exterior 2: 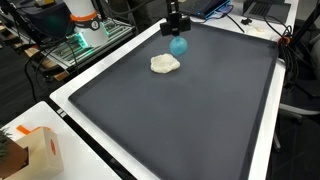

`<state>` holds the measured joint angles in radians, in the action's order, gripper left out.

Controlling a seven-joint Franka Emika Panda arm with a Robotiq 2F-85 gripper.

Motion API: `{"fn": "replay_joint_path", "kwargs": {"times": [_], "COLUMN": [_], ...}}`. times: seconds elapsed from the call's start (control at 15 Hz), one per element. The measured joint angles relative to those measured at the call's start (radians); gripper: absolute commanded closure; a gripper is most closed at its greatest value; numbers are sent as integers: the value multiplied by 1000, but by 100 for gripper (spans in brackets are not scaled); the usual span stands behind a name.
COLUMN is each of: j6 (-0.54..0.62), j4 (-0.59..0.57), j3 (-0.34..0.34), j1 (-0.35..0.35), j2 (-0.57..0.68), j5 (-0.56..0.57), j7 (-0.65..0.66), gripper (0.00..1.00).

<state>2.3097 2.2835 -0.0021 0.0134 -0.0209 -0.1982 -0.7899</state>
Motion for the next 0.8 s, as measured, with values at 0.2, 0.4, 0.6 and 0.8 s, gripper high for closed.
{"fn": "replay_joint_path", "kwargs": {"times": [0.2, 0.4, 0.6, 0.8], "j6": [0, -1, -8, -50], "j4": [16, 34, 53, 67], "j3": [-17, -35, -53, -75], "j1": [-11, -20, -32, -46], "j2": [-4, -11, -17, -17], "j5": [-109, -210, -296, -377], "j7": [-126, -248, -360, -463], "gripper": [75, 75, 75, 75]}}
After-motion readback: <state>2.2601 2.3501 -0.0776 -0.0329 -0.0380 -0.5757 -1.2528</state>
